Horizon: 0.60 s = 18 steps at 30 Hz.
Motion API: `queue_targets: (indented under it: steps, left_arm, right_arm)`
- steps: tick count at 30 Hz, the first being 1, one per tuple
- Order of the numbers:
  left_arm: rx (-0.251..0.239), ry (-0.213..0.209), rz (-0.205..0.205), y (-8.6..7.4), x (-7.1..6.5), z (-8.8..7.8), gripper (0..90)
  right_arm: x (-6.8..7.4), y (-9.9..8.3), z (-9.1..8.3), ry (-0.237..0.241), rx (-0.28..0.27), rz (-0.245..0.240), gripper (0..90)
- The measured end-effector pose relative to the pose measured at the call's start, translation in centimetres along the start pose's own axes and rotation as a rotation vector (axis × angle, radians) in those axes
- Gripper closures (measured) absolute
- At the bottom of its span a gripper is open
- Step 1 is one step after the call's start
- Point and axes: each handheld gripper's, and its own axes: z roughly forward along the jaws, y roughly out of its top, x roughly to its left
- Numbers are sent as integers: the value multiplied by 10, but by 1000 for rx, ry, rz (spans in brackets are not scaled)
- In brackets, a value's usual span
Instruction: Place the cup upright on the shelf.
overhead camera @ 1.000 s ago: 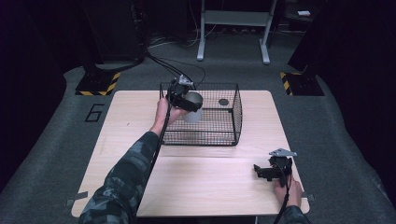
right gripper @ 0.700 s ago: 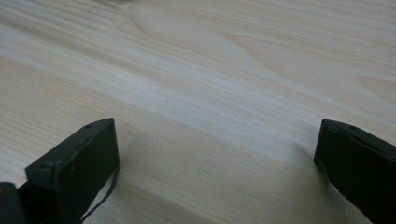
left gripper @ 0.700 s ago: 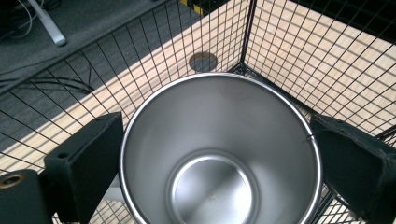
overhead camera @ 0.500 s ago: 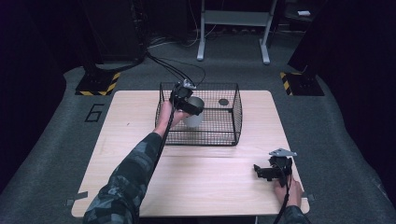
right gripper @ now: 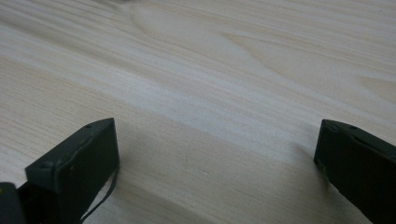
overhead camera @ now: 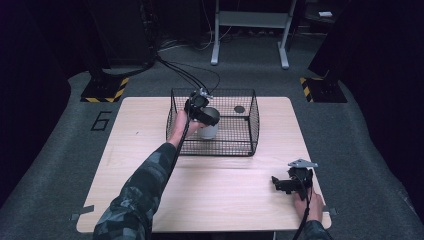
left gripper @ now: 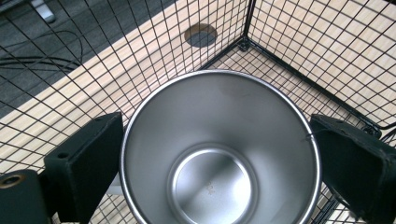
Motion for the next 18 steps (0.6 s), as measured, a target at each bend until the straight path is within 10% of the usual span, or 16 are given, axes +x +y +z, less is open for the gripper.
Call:
queue_targets:
  steps: [18]
  left_arm:
    - [67,-2,18,-2,-1,13,61]
  right_arm:
    - [0,0,0,0,0,0,0]
